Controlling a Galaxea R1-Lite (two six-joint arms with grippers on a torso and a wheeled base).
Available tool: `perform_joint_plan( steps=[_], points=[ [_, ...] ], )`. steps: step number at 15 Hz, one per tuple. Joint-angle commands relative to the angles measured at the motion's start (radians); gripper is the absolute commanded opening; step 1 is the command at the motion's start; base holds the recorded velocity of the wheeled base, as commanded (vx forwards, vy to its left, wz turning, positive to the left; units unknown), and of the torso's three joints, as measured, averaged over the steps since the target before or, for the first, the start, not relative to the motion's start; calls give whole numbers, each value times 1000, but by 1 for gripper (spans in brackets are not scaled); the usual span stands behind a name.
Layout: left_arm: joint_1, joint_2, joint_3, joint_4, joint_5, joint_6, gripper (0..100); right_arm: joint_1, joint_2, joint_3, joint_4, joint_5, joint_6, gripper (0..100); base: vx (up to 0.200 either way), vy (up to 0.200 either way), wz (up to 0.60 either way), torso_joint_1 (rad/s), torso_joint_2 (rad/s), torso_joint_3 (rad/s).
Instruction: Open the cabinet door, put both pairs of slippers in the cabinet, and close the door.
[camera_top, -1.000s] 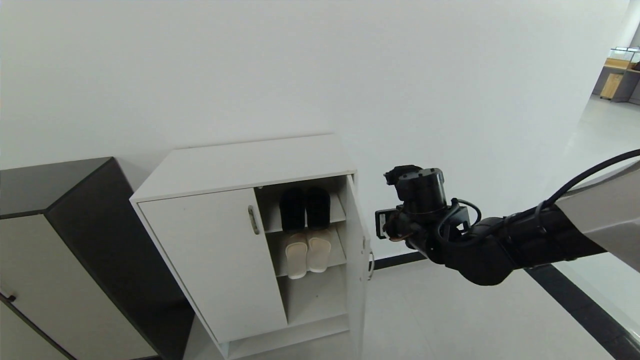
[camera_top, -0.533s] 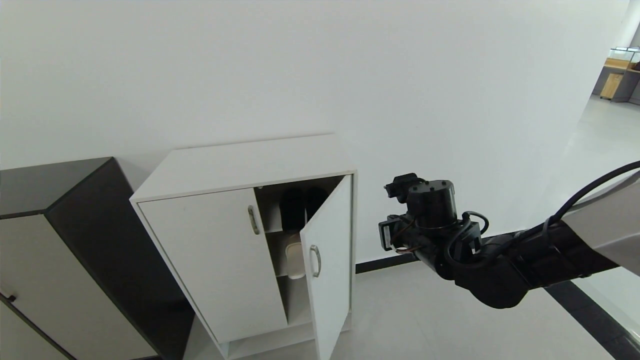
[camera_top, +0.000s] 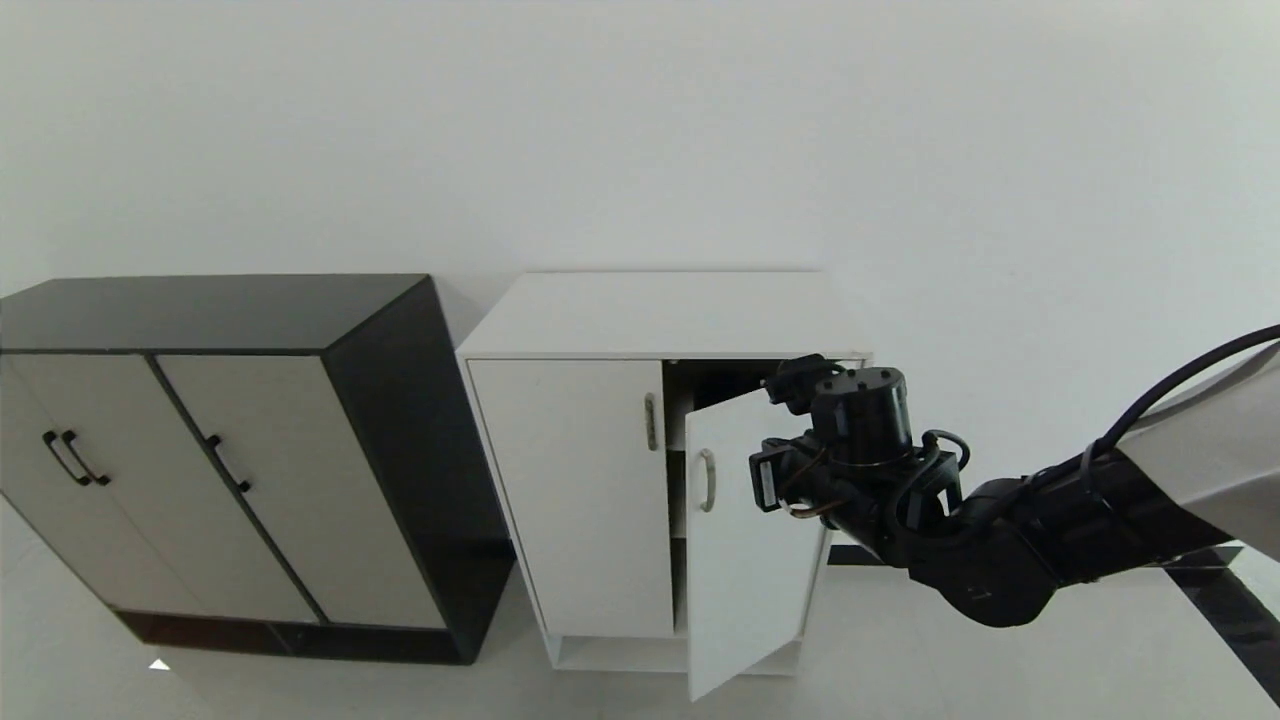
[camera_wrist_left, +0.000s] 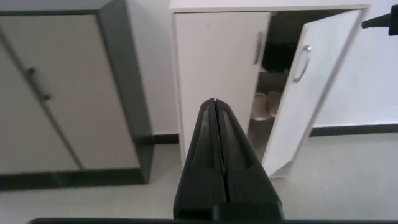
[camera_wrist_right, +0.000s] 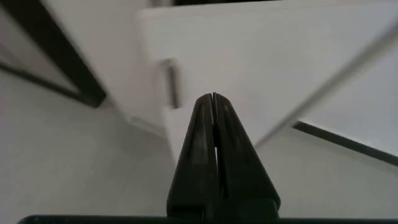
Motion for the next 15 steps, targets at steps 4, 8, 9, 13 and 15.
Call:
perform_joint_plan(
  steps=[4, 8, 9, 13, 15],
  points=[
    [-1, 0, 0, 0, 0, 0, 0, -37, 0, 144, -133, 223, -7, 0, 0, 0, 0, 0, 0, 0],
    [-1, 0, 0, 0, 0, 0, 0, -83, 0, 222, -194, 366, -7, 0, 150, 0, 0, -7, 1, 2],
    [1, 0, 0, 0, 0, 0, 0, -85, 5, 227, -199, 367, -7, 0, 200, 0, 0, -7, -2, 2],
    [-1, 0, 0, 0, 0, 0, 0, -87, 3, 262, -216, 396, -9, 0, 200, 0, 0, 7, 7, 2],
    [-1, 0, 0, 0, 0, 0, 0, -85, 3, 263, -217, 407, -9, 0, 200, 0, 0, 2, 2, 0]
  ],
)
